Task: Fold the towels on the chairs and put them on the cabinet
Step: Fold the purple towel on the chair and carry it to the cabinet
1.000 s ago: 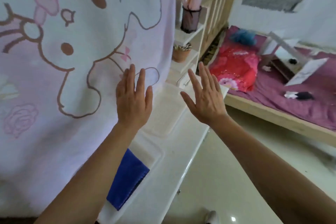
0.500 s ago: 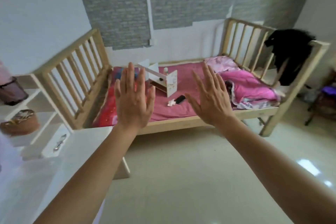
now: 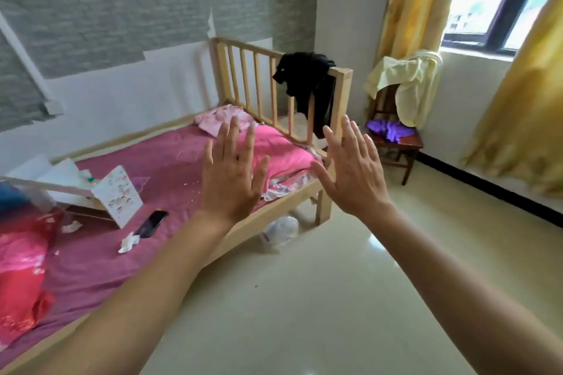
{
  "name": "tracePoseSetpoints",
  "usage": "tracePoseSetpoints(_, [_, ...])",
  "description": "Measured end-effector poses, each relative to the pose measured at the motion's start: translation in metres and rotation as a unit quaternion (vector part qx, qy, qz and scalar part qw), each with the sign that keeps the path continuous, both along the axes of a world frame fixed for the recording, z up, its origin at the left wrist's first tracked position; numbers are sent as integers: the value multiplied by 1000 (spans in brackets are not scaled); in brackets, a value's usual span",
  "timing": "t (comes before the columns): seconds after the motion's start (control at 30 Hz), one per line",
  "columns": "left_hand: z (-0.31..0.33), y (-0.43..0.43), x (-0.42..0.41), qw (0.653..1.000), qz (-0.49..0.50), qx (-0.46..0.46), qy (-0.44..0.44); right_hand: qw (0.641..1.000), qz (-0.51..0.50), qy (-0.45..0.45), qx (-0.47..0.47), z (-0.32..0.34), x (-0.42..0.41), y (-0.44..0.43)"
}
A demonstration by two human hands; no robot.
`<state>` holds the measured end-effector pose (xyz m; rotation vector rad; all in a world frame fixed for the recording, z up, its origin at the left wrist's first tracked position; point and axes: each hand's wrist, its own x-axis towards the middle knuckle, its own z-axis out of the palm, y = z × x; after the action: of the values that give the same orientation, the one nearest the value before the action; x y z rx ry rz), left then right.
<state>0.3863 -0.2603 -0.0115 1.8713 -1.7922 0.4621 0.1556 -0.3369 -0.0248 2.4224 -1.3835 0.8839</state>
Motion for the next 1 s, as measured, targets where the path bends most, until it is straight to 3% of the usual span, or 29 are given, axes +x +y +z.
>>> tracePoseSetpoints(0.3, [33, -275, -105, 981, -194, 18, 15, 977, -212, -4, -4, 34, -120, -175])
tracePoseSetpoints(0.5, [-1, -418, -201, 961, -270, 49, -19, 954, -300, -22, 4, 1, -221, -280])
tracePoseSetpoints(0.7, [-28, -564, -282, 963, -260, 67, -38, 948, -315, -14, 42, -38, -301, -421])
tracePoseSetpoints(1.0, [-11, -756, -351, 975, -207, 80, -10, 953, -285, -17, 99, -27, -377, -647])
